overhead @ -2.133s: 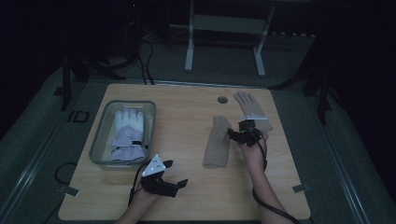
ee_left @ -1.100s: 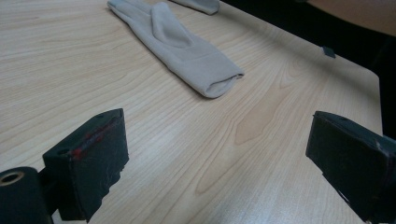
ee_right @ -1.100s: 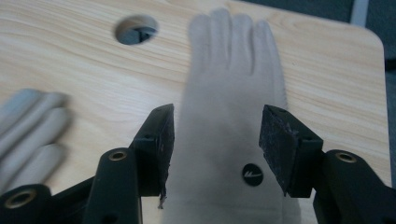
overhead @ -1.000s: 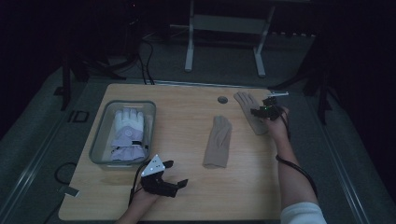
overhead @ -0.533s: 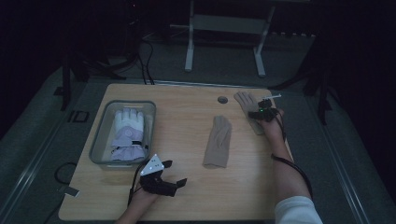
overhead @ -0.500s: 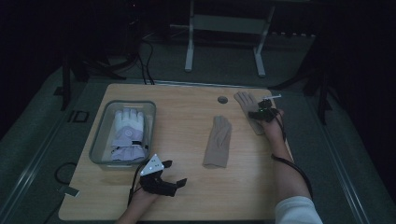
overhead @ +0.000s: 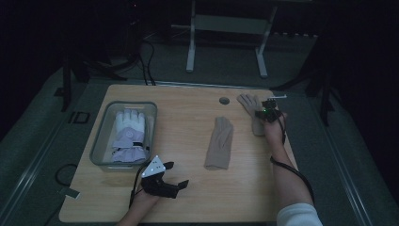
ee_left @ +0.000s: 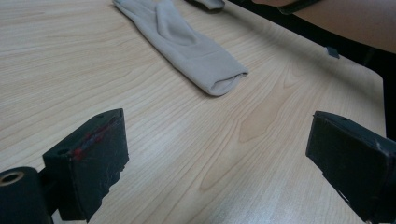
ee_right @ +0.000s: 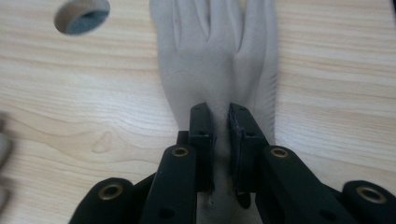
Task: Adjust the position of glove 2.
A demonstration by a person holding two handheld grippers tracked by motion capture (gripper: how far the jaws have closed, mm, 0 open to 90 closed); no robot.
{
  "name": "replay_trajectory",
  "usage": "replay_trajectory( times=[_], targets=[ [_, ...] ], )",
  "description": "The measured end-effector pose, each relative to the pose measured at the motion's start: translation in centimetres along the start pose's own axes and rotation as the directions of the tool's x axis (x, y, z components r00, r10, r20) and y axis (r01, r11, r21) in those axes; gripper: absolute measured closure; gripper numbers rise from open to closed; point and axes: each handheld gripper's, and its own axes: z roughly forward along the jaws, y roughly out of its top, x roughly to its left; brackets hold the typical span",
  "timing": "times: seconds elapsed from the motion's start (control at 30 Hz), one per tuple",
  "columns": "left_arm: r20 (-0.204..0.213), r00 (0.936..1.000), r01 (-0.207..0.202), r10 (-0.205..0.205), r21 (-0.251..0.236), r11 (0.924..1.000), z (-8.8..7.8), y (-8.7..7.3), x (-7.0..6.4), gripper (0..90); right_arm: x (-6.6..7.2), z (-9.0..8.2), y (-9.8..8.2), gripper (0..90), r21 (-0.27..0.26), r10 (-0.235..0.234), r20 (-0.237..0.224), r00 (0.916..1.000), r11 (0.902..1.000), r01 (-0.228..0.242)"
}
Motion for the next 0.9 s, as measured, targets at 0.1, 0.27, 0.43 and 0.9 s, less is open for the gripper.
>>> replay_trajectory(
  times=[0.1, 0.27, 0.43, 0.9],
  targets=[
    [-0.002, 1.0000, -0.003, 0.003, -0.003, 1.0000, 0.0, 0.1, -0.1, 5.9, 0.1, -1.0, 0.3, 81.3, -0.012, 0.021, 0.002, 0.9998, 0.9997, -0.021],
    [-0.003, 1.0000, -0.006, 0.006, -0.006, 1.0000, 0.0, 0.2, -0.1, 5.9, 0.4, -3.4, 1.0, 81.3, -0.061, 0.036, 0.019, 0.9992, 0.9976, -0.034],
    [-0.004, 1.0000, -0.005, 0.005, -0.012, 0.9999, 0.0, 0.3, -0.1, 5.9, 1.0, -6.5, 1.0, 81.3, -0.114, 0.045, 0.040, 0.9982, 0.9926, -0.040],
    [-0.013, 0.9996, -0.027, 0.026, -0.054, 0.9982, -0.2, 0.4, -0.7, 5.9, 1.1, -12.2, -6.7, 81.0, -0.155, 0.142, 0.087, 0.9860, 0.9796, -0.128]
  ],
)
